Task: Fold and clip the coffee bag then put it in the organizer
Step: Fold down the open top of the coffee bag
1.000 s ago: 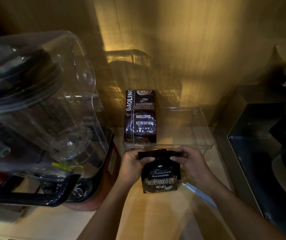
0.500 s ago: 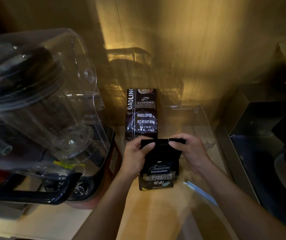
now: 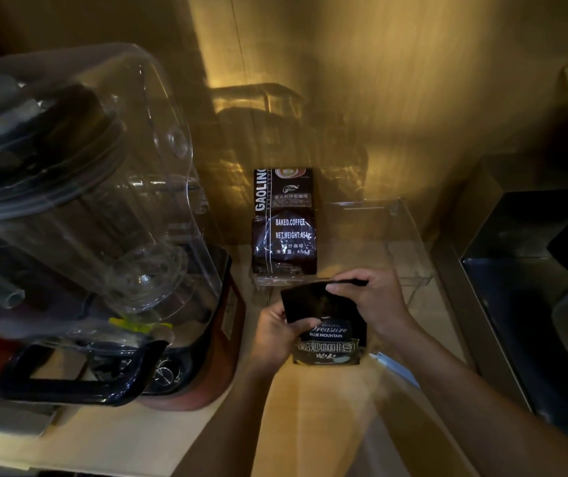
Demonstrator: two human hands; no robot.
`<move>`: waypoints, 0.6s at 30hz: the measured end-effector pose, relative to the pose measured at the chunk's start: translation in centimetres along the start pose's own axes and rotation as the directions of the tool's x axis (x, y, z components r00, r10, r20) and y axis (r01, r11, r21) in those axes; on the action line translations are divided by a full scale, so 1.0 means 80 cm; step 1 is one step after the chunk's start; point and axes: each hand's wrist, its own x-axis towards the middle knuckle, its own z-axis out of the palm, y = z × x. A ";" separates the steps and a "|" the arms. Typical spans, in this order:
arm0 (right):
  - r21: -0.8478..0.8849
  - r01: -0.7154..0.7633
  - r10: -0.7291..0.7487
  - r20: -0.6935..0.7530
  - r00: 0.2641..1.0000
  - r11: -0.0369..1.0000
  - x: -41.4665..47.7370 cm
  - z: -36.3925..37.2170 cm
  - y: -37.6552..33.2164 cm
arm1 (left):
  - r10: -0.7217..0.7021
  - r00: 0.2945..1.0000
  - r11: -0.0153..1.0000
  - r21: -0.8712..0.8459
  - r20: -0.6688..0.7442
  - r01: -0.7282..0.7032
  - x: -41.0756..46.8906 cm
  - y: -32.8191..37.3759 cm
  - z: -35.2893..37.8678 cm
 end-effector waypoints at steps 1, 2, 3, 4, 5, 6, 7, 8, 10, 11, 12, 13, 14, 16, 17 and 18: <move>-0.004 -0.007 0.007 -0.006 1.000 1.000 0.002 0.000 0.000 | -0.004 1.000 1.000 0.014 -0.003 0.004 0.001 0.001 0.000; -0.007 -0.017 0.017 -0.005 1.000 1.000 0.003 0.000 0.000 | -0.002 1.000 0.999 0.034 0.002 0.002 0.003 0.004 0.000; -0.008 -0.025 0.025 0.006 1.000 1.000 0.005 -0.001 0.000 | 0.010 1.000 0.999 0.050 0.007 -0.010 0.005 0.008 0.000; -0.011 -0.032 0.033 0.020 0.999 0.999 0.006 -0.001 -0.002 | 0.031 0.999 0.998 0.057 0.011 -0.031 0.007 0.012 0.001; -0.014 -0.039 0.039 0.031 0.999 0.999 0.006 -0.002 -0.002 | 0.056 0.998 0.997 0.050 0.009 -0.056 0.009 0.017 0.003; -0.010 -0.044 0.044 0.035 0.998 0.999 0.006 -0.003 -0.002 | 0.080 0.997 0.996 0.029 0.001 -0.080 0.010 0.021 0.007; 0.001 -0.047 0.047 0.031 0.998 0.999 0.007 -0.004 0.000 | 0.098 0.995 0.995 0.009 -0.009 -0.097 0.012 0.022 0.010; 0.014 -0.049 0.049 0.018 0.999 0.999 0.007 -0.006 0.001 | 0.105 0.994 0.994 -0.003 -0.012 -0.105 0.013 0.021 0.013; 0.019 -0.041 0.041 -0.007 0.999 0.999 0.006 -0.007 0.002 | 0.084 0.996 0.996 0.020 -0.010 -0.084 0.012 0.014 0.017; 0.011 -0.032 0.032 -0.009 0.999 0.999 0.005 -0.006 0.003 | 0.058 0.998 0.998 0.034 -0.019 -0.057 0.011 0.009 0.016; -0.006 -0.024 0.024 0.000 1.000 1.000 0.004 -0.005 0.003 | 0.028 0.999 0.999 0.038 -0.034 -0.027 0.010 0.002 0.014; -0.028 -0.020 0.021 0.017 1.000 0.999 0.003 -0.002 0.003 | 0.005 0.999 1.000 0.031 -0.046 -0.004 0.008 -0.003 0.012; -0.046 -0.019 0.021 0.032 0.999 0.999 0.002 0.001 0.002 | -0.007 0.999 1.000 0.024 -0.049 0.008 0.006 -0.006 0.010; -0.059 -0.026 0.029 0.054 0.998 0.998 0.004 0.001 -0.001 | 0.008 0.999 0.997 0.074 -0.034 -0.005 0.006 -0.003 0.006; -0.059 -0.027 0.030 0.062 0.998 0.998 0.006 -0.001 -0.002 | 0.038 0.999 0.992 0.123 -0.025 -0.034 0.007 0.002 0.004; -0.055 -0.025 0.029 0.069 0.997 0.998 0.007 -0.004 -0.003 | 0.080 0.997 0.985 0.157 -0.014 -0.077 0.008 0.010 0.001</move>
